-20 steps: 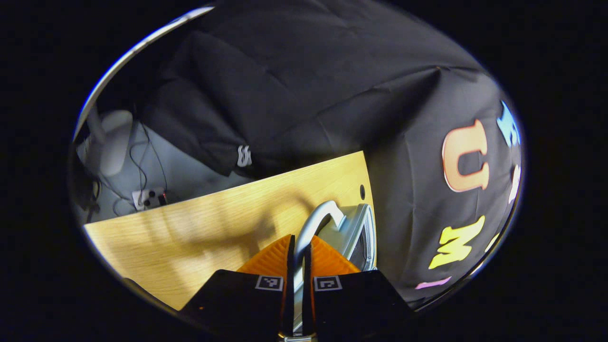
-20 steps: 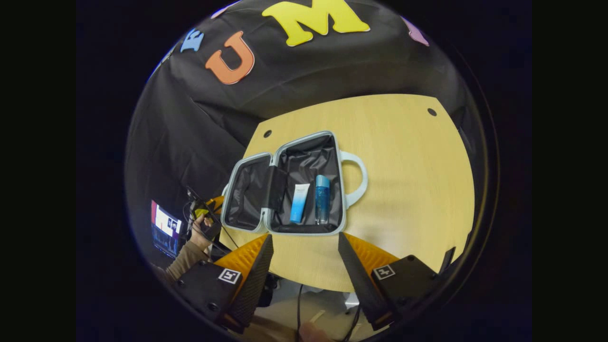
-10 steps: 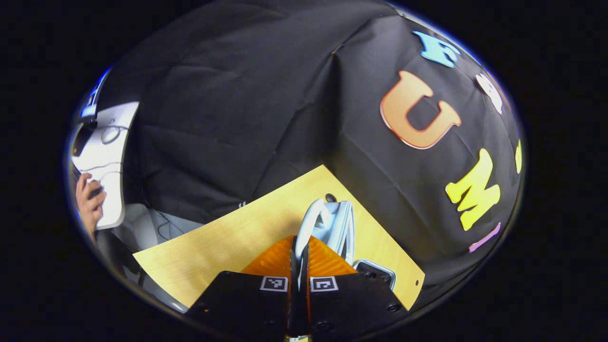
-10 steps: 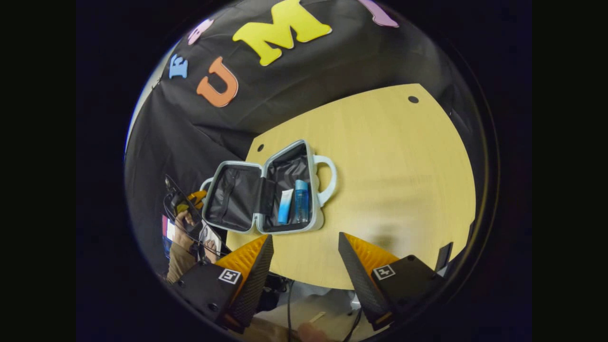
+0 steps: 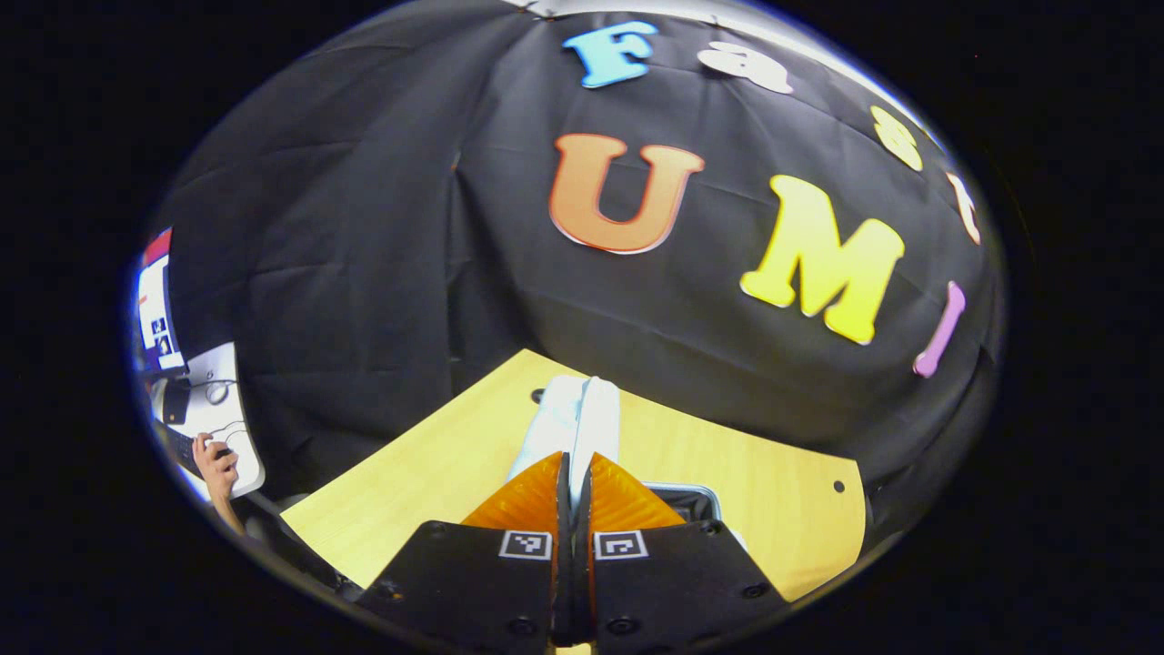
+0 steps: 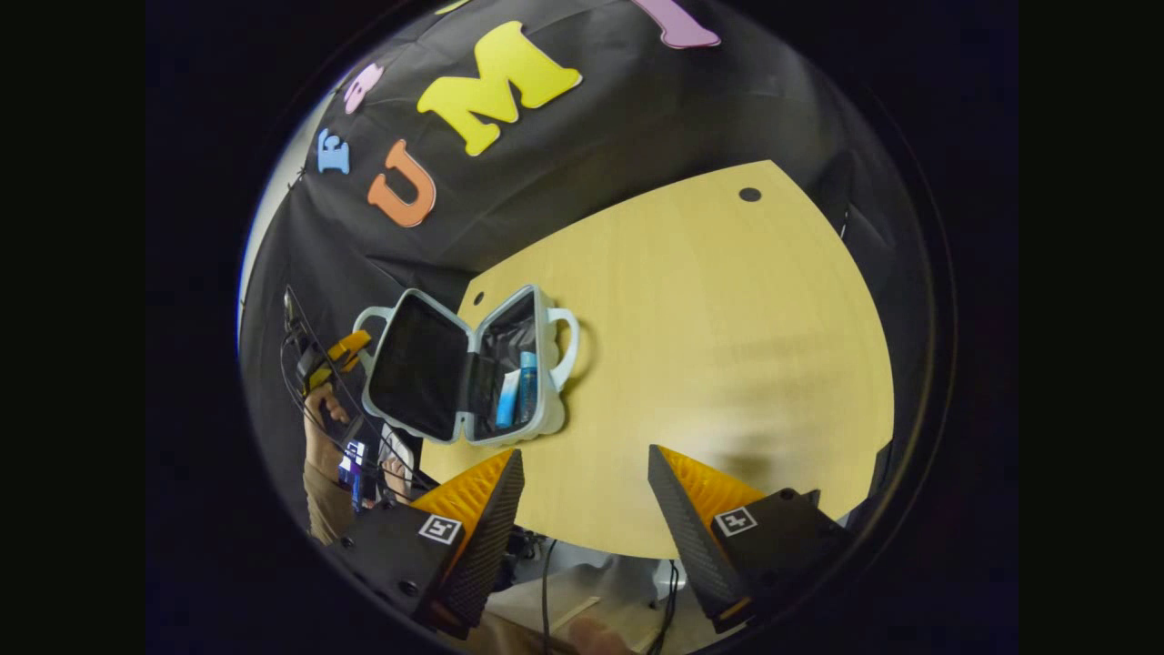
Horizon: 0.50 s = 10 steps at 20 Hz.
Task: First open the suitcase, pack the skin care products into it, and then close the suitcase.
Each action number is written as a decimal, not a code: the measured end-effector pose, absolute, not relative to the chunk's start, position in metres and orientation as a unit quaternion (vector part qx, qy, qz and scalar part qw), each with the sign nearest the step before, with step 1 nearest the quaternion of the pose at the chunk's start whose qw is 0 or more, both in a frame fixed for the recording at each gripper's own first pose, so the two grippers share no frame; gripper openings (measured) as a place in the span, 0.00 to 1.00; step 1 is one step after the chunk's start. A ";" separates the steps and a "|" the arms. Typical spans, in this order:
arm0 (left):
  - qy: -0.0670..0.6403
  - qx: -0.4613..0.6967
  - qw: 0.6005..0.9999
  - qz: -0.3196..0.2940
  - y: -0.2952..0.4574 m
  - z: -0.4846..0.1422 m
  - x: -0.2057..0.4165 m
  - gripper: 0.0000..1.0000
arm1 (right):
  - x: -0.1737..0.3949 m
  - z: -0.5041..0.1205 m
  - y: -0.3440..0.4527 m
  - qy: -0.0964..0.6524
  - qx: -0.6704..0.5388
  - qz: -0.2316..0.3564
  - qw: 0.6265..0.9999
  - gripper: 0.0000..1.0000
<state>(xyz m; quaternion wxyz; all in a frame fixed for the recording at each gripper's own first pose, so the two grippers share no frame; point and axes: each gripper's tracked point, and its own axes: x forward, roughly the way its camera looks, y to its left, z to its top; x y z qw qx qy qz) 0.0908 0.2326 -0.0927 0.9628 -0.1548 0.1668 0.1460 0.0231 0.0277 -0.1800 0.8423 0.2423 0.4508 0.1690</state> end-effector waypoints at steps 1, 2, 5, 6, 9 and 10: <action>0.168 -0.143 0.965 0.139 0.212 -0.091 0.093 0.00 | 0.022 -0.183 0.014 0.451 0.242 0.166 0.843 0.77; 0.169 -0.128 0.968 0.135 0.193 -0.092 0.093 0.00 | 0.019 -0.188 0.001 0.452 0.242 0.163 0.843 0.77; 0.174 -0.071 0.975 0.122 0.143 -0.104 0.109 0.03 | 0.008 -0.198 -0.025 0.460 0.249 0.153 0.839 0.82; 0.176 -0.049 0.976 0.118 0.127 -0.111 0.113 0.03 | 0.007 -0.200 -0.030 0.460 0.252 0.152 0.838 0.82; 0.183 0.018 0.977 0.104 0.086 -0.136 0.116 0.03 | 0.003 -0.210 -0.042 0.463 0.244 0.147 0.839 0.82; 0.189 0.034 0.977 0.096 0.071 -0.148 0.120 0.03 | 0.002 -0.214 -0.044 0.465 0.242 0.145 0.839 0.82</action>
